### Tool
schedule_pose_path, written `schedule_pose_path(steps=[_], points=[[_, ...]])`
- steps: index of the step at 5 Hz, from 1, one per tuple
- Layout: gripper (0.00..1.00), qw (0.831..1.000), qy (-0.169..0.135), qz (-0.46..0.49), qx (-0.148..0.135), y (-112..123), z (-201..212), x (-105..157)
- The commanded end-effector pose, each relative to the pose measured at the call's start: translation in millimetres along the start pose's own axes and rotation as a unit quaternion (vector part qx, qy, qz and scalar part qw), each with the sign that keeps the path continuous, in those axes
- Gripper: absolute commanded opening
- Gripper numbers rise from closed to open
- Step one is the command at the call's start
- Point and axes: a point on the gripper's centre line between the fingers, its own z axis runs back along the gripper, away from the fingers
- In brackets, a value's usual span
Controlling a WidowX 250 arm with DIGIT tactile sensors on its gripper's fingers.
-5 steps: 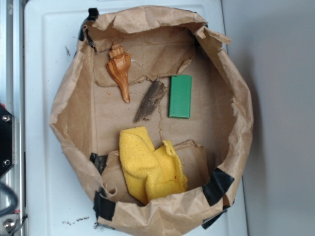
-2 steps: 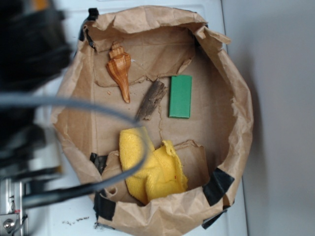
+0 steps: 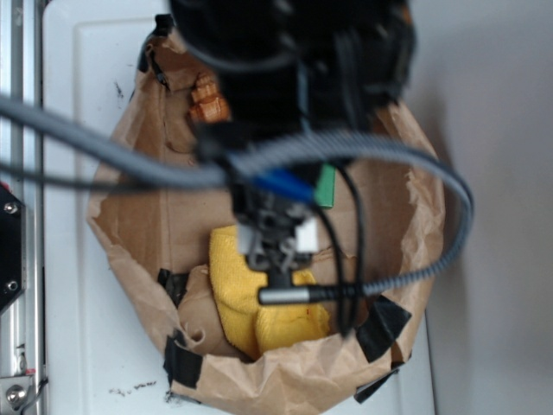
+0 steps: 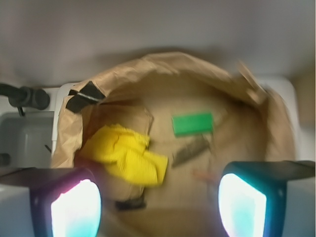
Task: Grab the yellow cloth.
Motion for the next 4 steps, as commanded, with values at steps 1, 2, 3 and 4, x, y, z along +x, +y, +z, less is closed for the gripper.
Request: schedule_pose_path(steps=[1,2,3,4], points=[[1.00,1.000,-0.017,-0.010,0.004,-7.9,9.6,3.1],[1.00,1.000,-0.017,-0.010,0.004,-7.9,9.6,3.1],[1.00,0.998,-0.011,-0.027,0.052,-4.1,-40.2,5.5],[1.00,0.994,0.004,-0.058,0.091,-4.6,-84.1,-0.8]])
